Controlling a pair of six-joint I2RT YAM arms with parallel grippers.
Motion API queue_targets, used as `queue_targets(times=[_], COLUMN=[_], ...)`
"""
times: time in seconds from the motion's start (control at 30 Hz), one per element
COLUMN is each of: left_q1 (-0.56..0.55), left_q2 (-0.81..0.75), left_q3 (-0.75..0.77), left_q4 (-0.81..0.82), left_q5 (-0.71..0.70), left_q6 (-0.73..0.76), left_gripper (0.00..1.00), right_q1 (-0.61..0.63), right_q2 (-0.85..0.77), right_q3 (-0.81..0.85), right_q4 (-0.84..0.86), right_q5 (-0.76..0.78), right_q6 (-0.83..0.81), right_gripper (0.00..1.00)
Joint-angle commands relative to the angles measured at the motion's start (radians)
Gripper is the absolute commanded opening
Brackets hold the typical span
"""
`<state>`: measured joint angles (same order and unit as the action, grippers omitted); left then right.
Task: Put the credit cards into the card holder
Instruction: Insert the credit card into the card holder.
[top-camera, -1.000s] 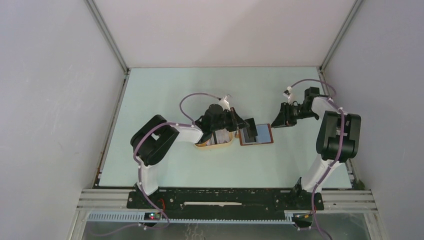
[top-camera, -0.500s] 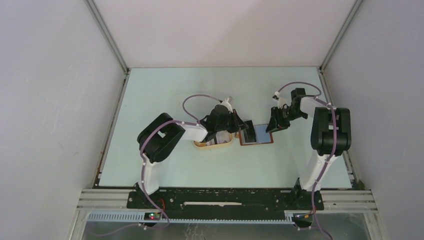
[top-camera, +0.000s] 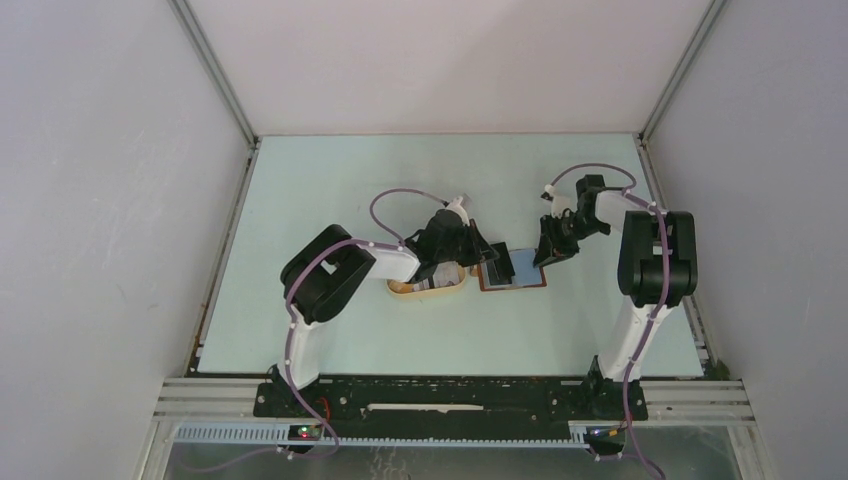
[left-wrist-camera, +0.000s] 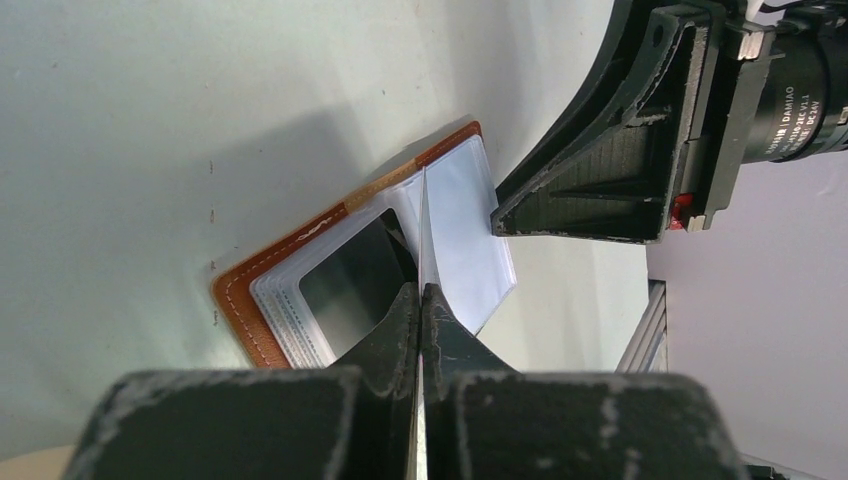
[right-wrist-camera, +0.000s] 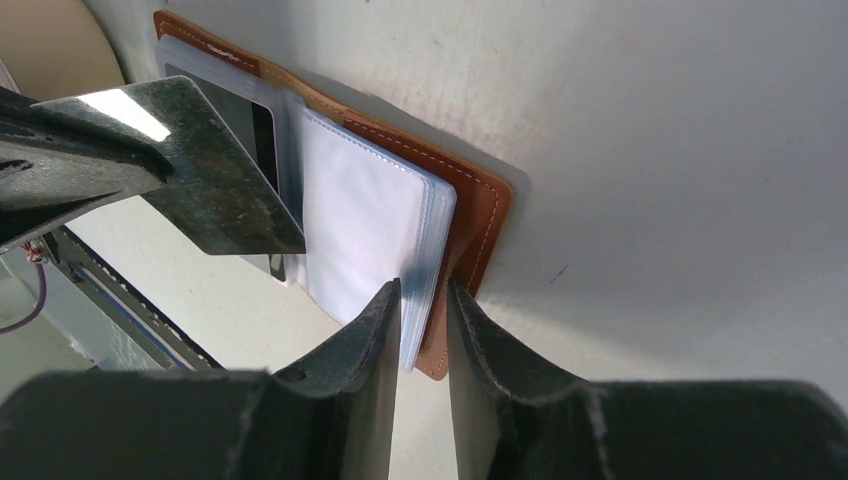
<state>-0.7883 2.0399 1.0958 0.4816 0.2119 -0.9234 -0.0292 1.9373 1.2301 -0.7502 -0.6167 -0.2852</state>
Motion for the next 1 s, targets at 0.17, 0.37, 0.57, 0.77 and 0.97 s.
queue_targets(times=[0.17, 0.37, 0.57, 0.77, 0.97], left_q1=[-0.012, -0.017, -0.023, -0.025, -0.034], left_q2=[0.027, 0.032, 0.06, 0.061, 0.041], left_q3=[0.061, 0.066, 0.079, 0.078, 0.102], left_q4=[-0.038, -0.073, -0.083, -0.111, -0.197], left_q5=[0.001, 0.002, 0.032, 0.039, 0.01], left_q6=[-0.014, -0.033, -0.055, -0.081, -0.032], left_gripper=[0.0, 0.0, 0.0, 0.0, 0.0], right_q1=[0.021, 0.025, 0.026, 0.026, 0.026], right_q2=[0.032, 0.034, 0.035, 0.034, 0.032], right_q3=[0.026, 0.028, 0.029, 0.029, 0.029], right_q4=[-0.014, -0.014, -0.016, -0.013, -0.013], right_q5=[0.062, 0.064, 0.063, 0.07, 0.074], right_q6=[-0.005, -0.003, -0.002, 0.004, 0.006], right_gripper=[0.29, 0.29, 0.29, 0.29, 0.29])
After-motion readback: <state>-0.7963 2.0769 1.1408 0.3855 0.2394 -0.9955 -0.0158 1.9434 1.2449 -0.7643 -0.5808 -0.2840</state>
